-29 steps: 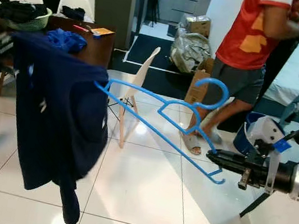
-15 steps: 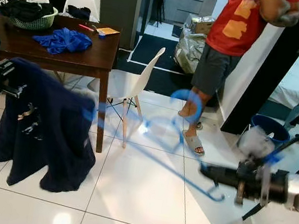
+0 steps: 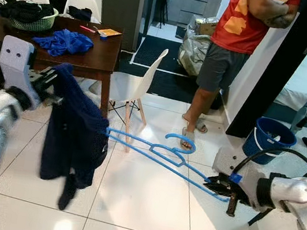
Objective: Hang hanger
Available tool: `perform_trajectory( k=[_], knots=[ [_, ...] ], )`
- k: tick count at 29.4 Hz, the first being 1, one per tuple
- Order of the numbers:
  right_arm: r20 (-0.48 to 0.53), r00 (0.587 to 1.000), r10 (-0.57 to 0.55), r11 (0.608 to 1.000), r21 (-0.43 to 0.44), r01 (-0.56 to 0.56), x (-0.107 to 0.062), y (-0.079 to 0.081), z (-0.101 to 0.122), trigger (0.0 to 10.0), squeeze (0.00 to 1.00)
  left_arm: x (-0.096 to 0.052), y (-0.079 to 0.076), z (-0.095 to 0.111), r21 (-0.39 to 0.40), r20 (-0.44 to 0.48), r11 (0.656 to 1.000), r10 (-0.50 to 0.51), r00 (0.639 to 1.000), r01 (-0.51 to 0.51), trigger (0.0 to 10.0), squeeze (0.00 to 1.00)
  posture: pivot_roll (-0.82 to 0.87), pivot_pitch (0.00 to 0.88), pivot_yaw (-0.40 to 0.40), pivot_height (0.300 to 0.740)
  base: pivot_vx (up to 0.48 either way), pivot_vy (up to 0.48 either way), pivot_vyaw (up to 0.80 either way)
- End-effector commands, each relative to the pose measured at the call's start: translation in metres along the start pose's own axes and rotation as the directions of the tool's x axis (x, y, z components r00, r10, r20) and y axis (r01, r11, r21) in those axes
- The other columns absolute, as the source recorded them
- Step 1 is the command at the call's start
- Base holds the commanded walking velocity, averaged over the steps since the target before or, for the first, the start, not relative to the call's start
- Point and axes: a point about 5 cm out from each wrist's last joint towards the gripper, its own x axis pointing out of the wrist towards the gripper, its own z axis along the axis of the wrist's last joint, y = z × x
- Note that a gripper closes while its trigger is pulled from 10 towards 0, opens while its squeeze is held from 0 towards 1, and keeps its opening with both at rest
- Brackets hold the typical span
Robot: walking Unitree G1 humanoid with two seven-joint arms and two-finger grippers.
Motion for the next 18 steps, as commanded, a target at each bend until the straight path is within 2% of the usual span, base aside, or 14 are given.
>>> perform_trajectory(
  k=[1,3,5,6,8,11,13,15,16,17,18],
  knots=[
    [0.095,0.981,0.166,0.986,-0.021,-0.165,0.009,0.021,0.019,0.0,0.0,0.013,-0.028,0.005,0.0,0.039,0.996,-0.09,0.995,0.091,0.0,0.0,0.02,0.0,-0.054,0.74,0.0,0.0,0.0],
    [0.165,0.955,0.247,0.969,-0.026,-0.246,0.01,0.031,0.028,0.0,0.0,0.02,-0.04,0.008,-0.004,0.062,0.99,-0.137,0.989,0.138,0.0,0.0,0.02,0.0,-0.054,0.74,0.0,0.0,0.0],
    [0.175,0.953,0.249,0.968,-0.026,-0.249,0.01,0.031,0.029,0.0,0.0,0.022,-0.043,0.009,0.004,0.068,0.988,-0.152,0.986,0.152,0.0,0.0,0.02,0.0,-0.054,0.74,0.0,0.0,0.0],
    [0.152,0.965,0.215,0.977,-0.025,-0.213,0.011,0.027,0.027,0.0,0.0,0.023,-0.046,0.013,-0.013,0.087,0.985,-0.17,0.982,0.172,0.0,0.0,0.02,0.0,-0.052,0.74,0.0,0.0,0.0],
    [0.11,0.991,0.074,0.997,0.003,-0.075,0.018,0.01,0.021,0.0,0.0,0.023,-0.053,0.022,-0.038,0.125,0.976,-0.207,0.97,0.213,0.0,0.0,0.02,0.0,-0.05,0.74,0.0,0.0,0.0],
    [0.113,0.993,0.028,0.998,0.046,-0.033,0.018,0.004,0.018,0.0,0.0,0.022,-0.053,0.028,-0.024,0.137,0.976,-0.213,0.967,0.218,0.5,0.0,0.02,0.0,-0.05,0.74,0.0,0.0,0.0],
    [0.112,0.993,0.028,0.997,0.063,-0.035,0.016,0.004,0.016,0.0,0.0,0.021,-0.05,0.03,-0.007,0.136,0.979,-0.2,0.97,0.203,0.5,0.0,0.03,0.0,-0.049,0.74,0.0,0.0,0.0],
    [0.079,0.997,-0.023,0.994,0.11,0.014,0.012,-0.001,0.005,0.0,0.0,0.017,-0.034,0.029,0.02,0.112,0.991,-0.136,0.984,0.134,0.5,0.0,0.03,0.0,-0.044,0.74,0.0,0.0,0.0],
    [0.023,0.996,-0.083,0.989,0.127,0.079,0.01,-0.008,-0.004,0.0,0.0,0.015,-0.025,0.025,0.052,0.077,0.996,-0.082,0.994,0.078,0.7,0.0,0.03,0.0,-0.041,0.74,0.0,0.0,0.0],
    [-0.05,0.985,-0.167,0.974,0.148,0.173,0.009,-0.017,-0.018,9.1,0.0,0.01,-0.014,0.014,0.081,0.02,0.997,-0.019,1.0,0.017,2.3,0.0,0.03,0.0,-0.038,0.74,0.0,0.0,0.0],
    [-0.05,0.985,-0.167,0.974,0.148,0.173,0.009,-0.017,-0.018,9.1,0.0,0.01,-0.014,0.014,0.081,0.02,0.997,-0.019,1.0,0.017,2.3,0.0,0.03,0.0,-0.038,0.74,0.0,0.0,0.0]
  ],
)
